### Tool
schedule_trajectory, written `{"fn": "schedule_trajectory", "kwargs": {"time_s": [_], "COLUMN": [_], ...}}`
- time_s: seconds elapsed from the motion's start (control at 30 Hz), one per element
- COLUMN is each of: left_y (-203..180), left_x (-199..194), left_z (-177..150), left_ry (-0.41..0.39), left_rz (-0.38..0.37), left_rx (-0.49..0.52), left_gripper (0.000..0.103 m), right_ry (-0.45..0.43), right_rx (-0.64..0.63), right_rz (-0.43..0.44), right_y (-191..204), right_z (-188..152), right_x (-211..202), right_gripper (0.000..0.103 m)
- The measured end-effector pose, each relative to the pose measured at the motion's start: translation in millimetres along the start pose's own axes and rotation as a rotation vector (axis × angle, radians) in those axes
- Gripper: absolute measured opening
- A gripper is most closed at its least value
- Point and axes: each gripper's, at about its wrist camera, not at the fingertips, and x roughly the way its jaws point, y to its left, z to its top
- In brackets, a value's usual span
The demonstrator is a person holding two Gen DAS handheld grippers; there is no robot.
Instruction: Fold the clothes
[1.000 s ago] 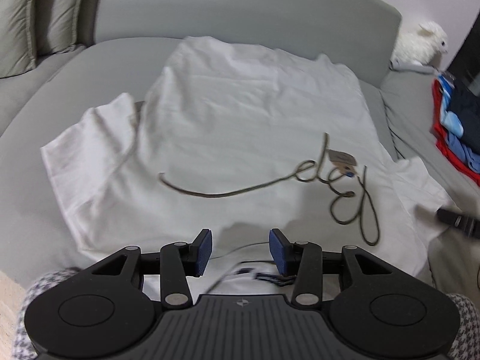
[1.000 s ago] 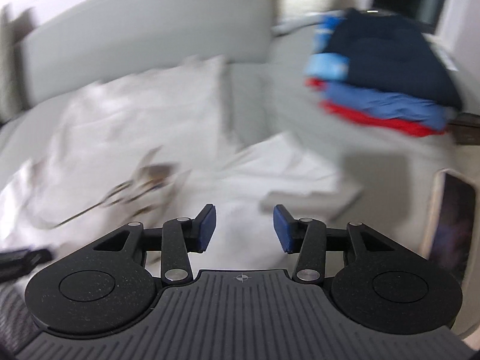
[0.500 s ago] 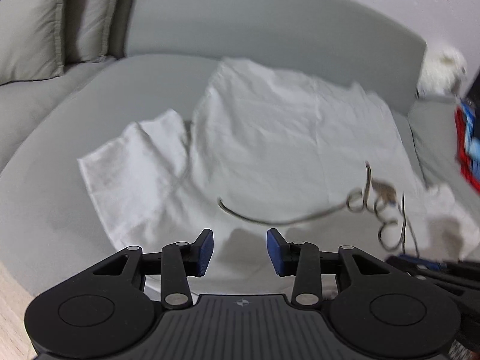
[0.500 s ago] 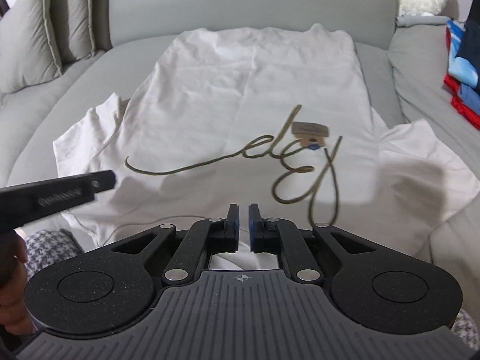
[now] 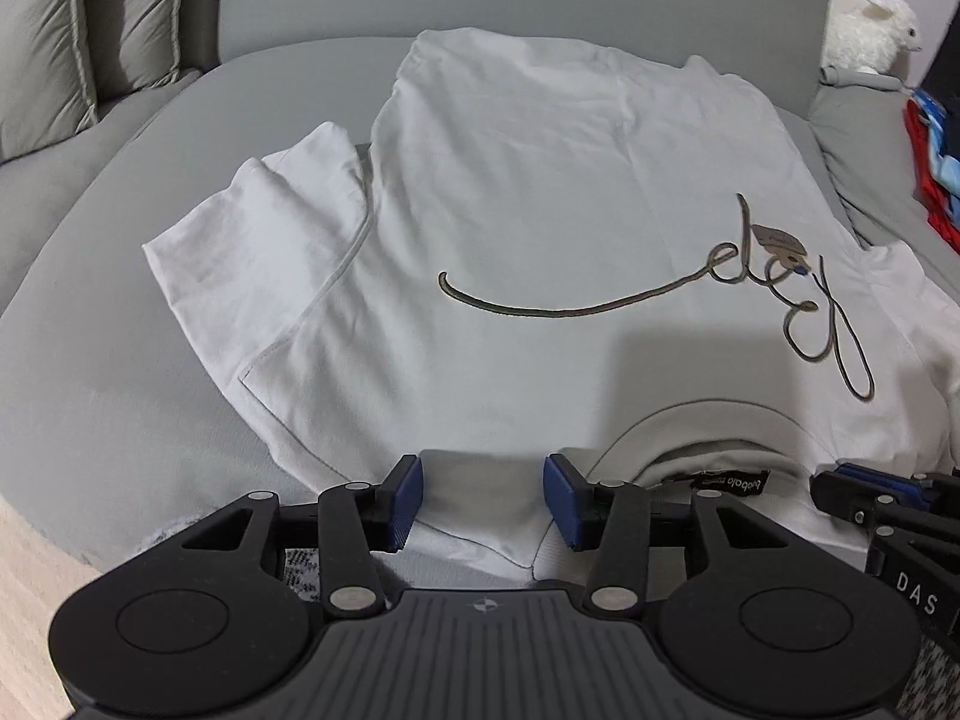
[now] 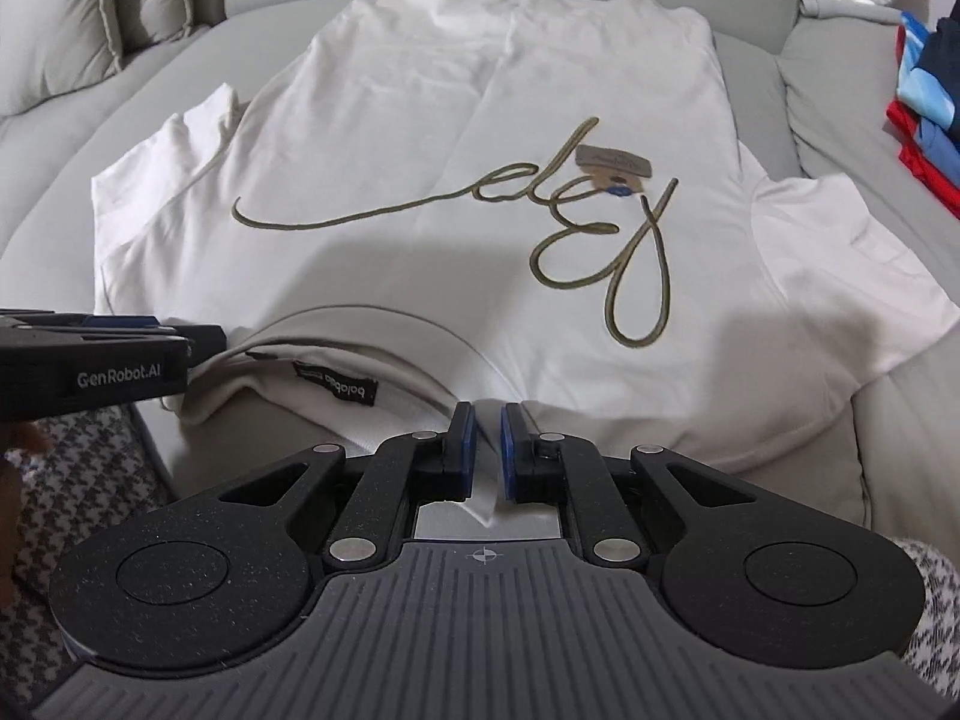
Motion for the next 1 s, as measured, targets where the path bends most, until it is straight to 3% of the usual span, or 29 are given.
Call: {"fn": "schedule_trajectory", "kwargs": {"time_s": [0.2, 0.4, 0.47, 0.53, 0.73, 0.83, 1.0], "left_y": [-3.2, 14.4, 25.3, 38.8, 77.5, 100.7, 144.3], "left_x": [0.0, -19.8, -34.9, -49.0, -66.2, -65.7, -48.4], "left_z": [-0.7, -6.0, -10.9, -13.9, -4.2, 1.9, 9.8], "left_ry": [0.005, 0.084, 0.067, 0.017, -0.132, -0.198, -0.207], "left_rz": [0.008, 0.01, -0.016, -0.033, -0.016, 0.007, 0.026], "left_rx": [0.007, -0.044, -0.064, -0.113, -0.295, -0.395, -0.568], "left_gripper": [0.046, 0.041, 0.04, 0.041, 0.041, 0.042, 0.043], "right_ry": [0.038, 0.06, 0.044, 0.012, -0.109, -0.129, -0.135], "right_rx": [-0.035, -0.043, -0.053, -0.075, -0.072, -0.065, -0.091], "right_rz": [0.01, -0.01, 0.001, 0.006, 0.038, 0.07, 0.099], "right_y": [-1.0, 4.3, 7.8, 12.3, 35.7, 49.1, 71.3], "right_z": [6.7, -2.7, -1.8, 2.0, 25.2, 31.5, 41.0], "right_x": [3.7, -26.2, -41.8, -58.3, -76.4, -75.9, -70.5], "right_gripper": [0.014, 0.016, 0.028, 0.032, 0.032, 0.032, 0.033]}}
